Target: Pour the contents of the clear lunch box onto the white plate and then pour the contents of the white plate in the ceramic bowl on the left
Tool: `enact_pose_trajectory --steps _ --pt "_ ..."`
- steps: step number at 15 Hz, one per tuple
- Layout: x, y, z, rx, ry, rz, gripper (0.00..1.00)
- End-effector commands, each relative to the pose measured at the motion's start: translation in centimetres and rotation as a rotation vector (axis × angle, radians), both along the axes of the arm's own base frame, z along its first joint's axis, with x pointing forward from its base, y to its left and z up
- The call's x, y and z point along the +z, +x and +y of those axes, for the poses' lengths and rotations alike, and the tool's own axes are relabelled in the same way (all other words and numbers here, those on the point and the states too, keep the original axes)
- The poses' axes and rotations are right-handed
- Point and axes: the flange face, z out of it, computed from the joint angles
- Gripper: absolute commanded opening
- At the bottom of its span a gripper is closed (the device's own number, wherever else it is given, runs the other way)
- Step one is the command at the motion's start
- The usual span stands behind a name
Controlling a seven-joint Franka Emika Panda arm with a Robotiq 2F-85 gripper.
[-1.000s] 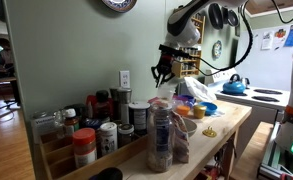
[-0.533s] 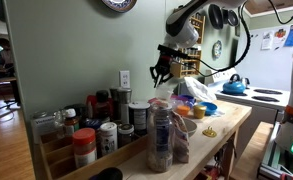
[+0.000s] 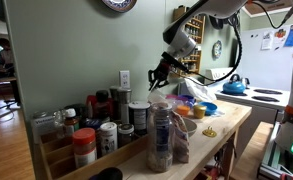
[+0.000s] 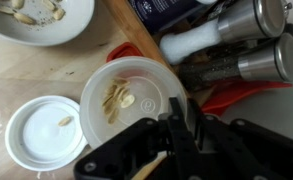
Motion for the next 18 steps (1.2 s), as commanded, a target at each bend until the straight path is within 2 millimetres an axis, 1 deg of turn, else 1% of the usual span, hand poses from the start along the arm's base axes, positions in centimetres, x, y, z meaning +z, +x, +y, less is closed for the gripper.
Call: enact_pose_trajectory --steps 1,2,6,7,8,11,13,18 --pt "-0.3 0.3 -0.1 0.024 0.031 -0.028 0.03" --pt "-0.6 0.4 -0.2 0.031 0.038 -0.035 0.12" --pt "-0.4 0.5 -0.1 0.030 0.038 -0.035 0.12" --pt "-0.7 0.7 -0.3 0.070 0.069 -0.037 0.03" --pt "-0.9 0.9 -0.3 0.126 0.130 -0.059 0.03" --pt "-1.3 0.9 -0.5 0.254 0.225 -0.113 0.03" --pt "-1.9 0.9 -0.8 0.338 0.289 -0.143 0.03" --pt "-3.6 1.1 -2.2 0.448 0.405 -0.253 0.03"
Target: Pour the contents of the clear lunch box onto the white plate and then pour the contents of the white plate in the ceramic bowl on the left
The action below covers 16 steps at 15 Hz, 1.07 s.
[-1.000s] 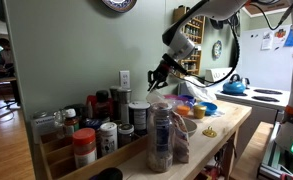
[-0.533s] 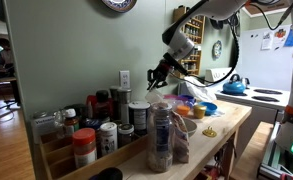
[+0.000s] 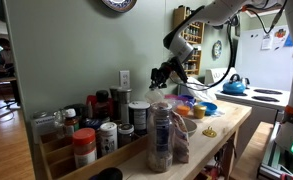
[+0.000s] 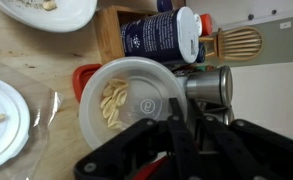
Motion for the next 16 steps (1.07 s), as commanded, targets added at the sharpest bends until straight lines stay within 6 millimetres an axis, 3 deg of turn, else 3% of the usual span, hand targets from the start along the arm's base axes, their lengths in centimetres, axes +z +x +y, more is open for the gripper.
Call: enact_pose_trajectory --steps 1,5,16 --pt "-1.5 0.5 -0.9 0.046 0.104 -0.065 0.03" --pt "-2.4 0.8 -1.9 0.034 0.187 -0.160 0.03" --pt "-2.5 -0.1 -4.5 0.140 0.453 -0.310 0.03"
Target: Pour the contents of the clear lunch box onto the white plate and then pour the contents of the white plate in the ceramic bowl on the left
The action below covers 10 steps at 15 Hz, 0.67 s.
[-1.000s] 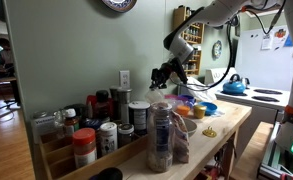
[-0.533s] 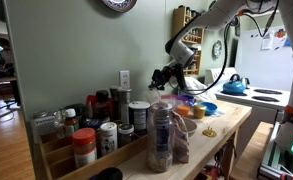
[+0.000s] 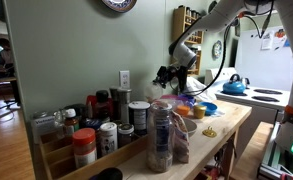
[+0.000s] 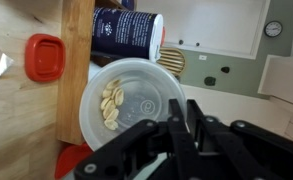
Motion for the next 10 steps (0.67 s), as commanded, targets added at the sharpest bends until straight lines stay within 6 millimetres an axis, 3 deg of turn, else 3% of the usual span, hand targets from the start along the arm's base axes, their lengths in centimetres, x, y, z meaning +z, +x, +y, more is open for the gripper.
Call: enact_pose_trajectory --steps 1,10 --pt "-0.3 -0.2 -0.9 0.018 0.102 -0.045 0.03" --pt "-0.8 -0.2 -2.3 -0.007 0.235 -0.092 0.03"
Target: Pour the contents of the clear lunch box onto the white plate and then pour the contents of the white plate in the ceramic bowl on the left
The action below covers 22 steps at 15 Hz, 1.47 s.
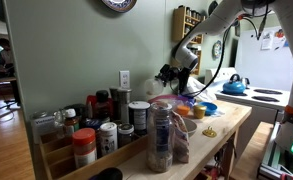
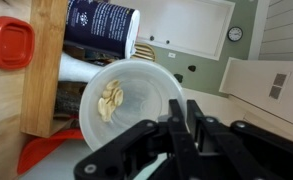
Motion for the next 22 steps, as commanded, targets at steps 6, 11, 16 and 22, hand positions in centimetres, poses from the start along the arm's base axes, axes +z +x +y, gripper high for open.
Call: enact_pose_trajectory --steps 6,11,16,22 --pt "-0.2 0.2 -1.1 -0.032 0.034 -0.007 0.12" --pt "-0.7 0.0 -2.2 0.035 0.130 -0.018 0.03" --pt "-2.0 0.0 -3.5 0.048 0.201 -0.008 0.03" --pt "-3.5 0.3 -4.4 0.031 0.283 -0.024 0.03"
